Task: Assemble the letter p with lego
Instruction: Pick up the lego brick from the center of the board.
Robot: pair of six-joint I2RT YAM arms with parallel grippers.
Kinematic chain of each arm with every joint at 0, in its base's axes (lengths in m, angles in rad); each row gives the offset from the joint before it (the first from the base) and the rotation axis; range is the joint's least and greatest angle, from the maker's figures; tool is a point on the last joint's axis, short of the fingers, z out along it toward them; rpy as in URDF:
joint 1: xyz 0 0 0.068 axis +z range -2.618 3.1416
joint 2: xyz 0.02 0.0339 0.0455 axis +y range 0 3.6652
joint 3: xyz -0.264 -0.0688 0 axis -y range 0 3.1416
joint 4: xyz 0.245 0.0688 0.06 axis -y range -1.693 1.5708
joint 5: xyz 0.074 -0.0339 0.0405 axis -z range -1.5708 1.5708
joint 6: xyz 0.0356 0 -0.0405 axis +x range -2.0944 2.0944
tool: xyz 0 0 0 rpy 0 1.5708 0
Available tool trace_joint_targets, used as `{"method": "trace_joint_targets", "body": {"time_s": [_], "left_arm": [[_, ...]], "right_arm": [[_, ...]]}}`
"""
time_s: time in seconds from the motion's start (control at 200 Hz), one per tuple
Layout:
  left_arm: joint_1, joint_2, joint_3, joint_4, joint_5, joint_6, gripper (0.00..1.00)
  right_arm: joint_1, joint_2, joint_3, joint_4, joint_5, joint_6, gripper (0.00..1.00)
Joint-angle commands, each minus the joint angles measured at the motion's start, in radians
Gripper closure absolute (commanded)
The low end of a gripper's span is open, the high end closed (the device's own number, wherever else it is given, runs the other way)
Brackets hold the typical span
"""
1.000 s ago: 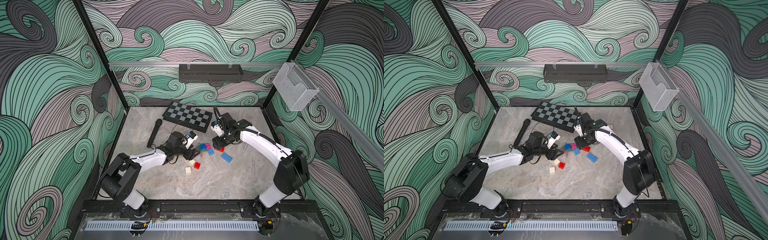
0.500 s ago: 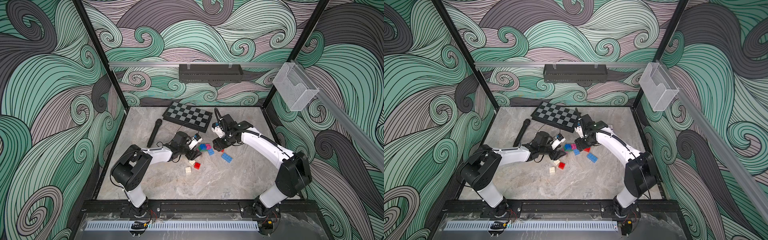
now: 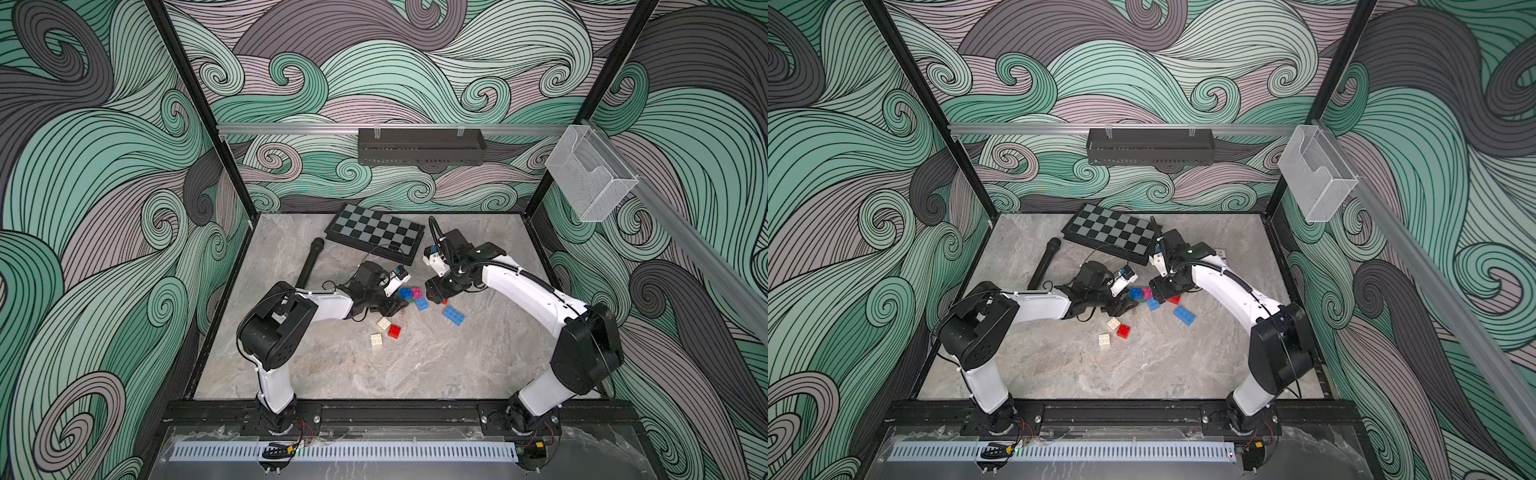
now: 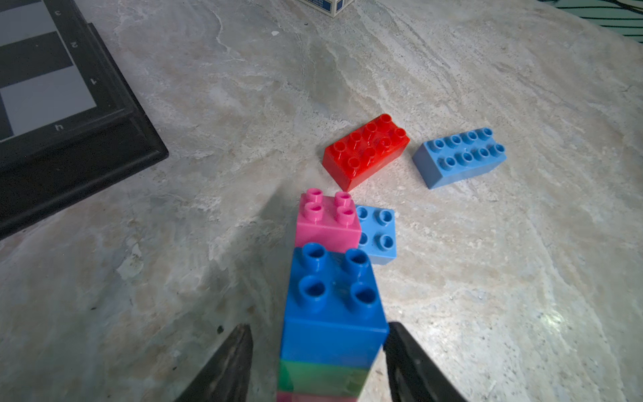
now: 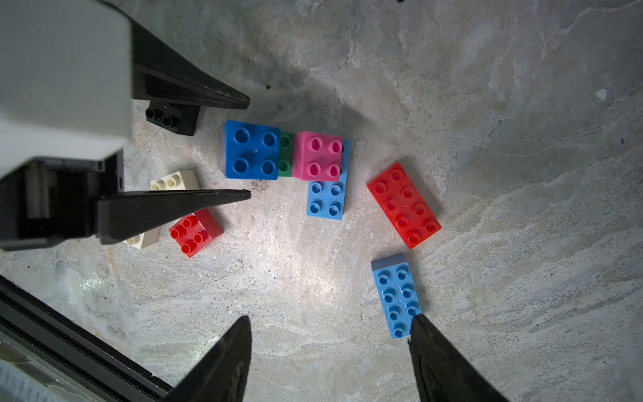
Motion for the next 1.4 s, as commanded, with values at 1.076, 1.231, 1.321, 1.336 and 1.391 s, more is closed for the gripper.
{"method": "trace_joint_targets", "body": {"time_s": [1.076, 1.231, 1.321, 1.336, 1.391], "left_arm": [[-0.019, -0.363, -0.185, 0.152, -0.198, -0.064, 0.93], [-0.018, -0.444, -0.204, 0.149, -0.195, -0.089, 0.93], [-0.02, -0.461, -0.205, 0.149, -0.18, -0.105, 0.93], [-0.019, -0.463, -0.205, 0.148, -0.178, -0.108, 0.93], [-0.021, -0.468, -0.206, 0.145, -0.171, -0.114, 0.94]], "right_arm": [[-0.067, 0.085, -0.065, -0.072, 0.159, -0.031, 0.28], [-0.064, 0.098, -0.122, -0.073, 0.142, -0.004, 0.26], [-0.063, 0.116, -0.14, -0.071, 0.16, 0.006, 0.26], [-0.064, 0.121, -0.142, -0.071, 0.165, 0.006, 0.26], [-0.064, 0.14, -0.145, -0.071, 0.183, 0.012, 0.26]]}}
